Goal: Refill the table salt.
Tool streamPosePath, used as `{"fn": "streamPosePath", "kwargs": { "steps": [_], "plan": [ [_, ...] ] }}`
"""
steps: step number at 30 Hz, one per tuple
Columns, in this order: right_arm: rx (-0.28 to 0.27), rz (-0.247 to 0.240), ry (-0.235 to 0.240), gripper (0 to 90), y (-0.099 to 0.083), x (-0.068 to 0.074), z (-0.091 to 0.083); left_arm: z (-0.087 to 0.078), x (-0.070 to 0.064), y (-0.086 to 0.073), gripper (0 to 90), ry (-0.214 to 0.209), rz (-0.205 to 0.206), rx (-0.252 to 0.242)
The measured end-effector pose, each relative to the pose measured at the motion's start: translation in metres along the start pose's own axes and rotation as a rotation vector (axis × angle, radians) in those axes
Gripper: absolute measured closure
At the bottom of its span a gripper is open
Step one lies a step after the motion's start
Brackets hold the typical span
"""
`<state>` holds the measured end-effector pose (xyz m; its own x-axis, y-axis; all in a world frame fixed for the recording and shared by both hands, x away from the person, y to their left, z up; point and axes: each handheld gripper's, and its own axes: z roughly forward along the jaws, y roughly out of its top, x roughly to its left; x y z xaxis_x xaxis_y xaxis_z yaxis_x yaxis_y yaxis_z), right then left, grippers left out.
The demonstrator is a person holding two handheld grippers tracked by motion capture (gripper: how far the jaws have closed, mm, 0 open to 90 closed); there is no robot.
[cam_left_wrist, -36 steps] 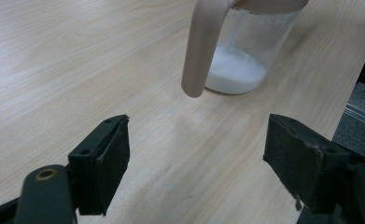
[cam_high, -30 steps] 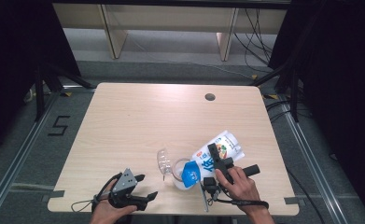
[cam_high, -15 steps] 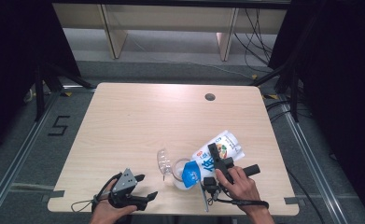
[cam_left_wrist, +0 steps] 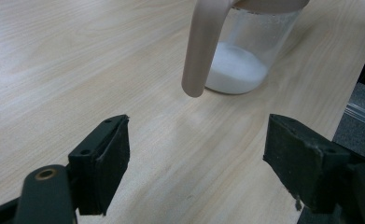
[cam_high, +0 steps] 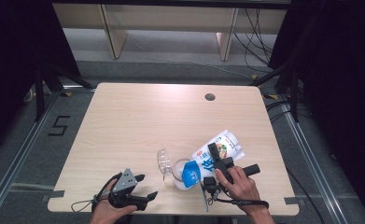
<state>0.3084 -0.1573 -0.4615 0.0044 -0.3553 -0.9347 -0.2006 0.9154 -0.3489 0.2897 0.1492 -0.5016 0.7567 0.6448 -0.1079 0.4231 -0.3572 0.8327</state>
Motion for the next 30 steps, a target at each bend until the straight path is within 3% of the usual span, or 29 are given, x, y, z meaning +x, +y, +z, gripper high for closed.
{"fn": "streamPosePath", "kwargs": {
  "steps": [2,3,14,16,21,30],
  "plan": [
    [0.000,0.000,0.001,66.1,0.0000,0.0000,0.0000,0.0003,-0.0007,-0.0003,21.9,0.001,-0.012,-0.002],
    [0.006,0.024,0.004,66.1,-0.0003,0.0022,-0.0001,0.0002,-0.0004,-0.0002,21.9,0.001,-0.007,0.000],
    [0.007,0.004,-0.001,66.5,-0.0002,0.0012,-0.0002,-0.0001,0.0000,0.0000,21.9,0.000,0.001,0.001],
    [-0.004,-0.040,-0.010,66.5,0.0003,-0.0025,0.0003,0.0001,-0.0001,-0.0001,21.9,0.002,-0.002,0.000],
    [-0.012,-0.056,-0.013,66.7,0.0004,-0.0030,0.0009,0.0000,-0.0002,-0.0001,21.9,0.001,-0.003,0.000],
    [-0.001,-0.039,-0.012,67.0,-0.0001,-0.0018,0.0000,0.0003,-0.0004,-0.0001,21.9,-0.001,-0.004,-0.005]
  ]
}}
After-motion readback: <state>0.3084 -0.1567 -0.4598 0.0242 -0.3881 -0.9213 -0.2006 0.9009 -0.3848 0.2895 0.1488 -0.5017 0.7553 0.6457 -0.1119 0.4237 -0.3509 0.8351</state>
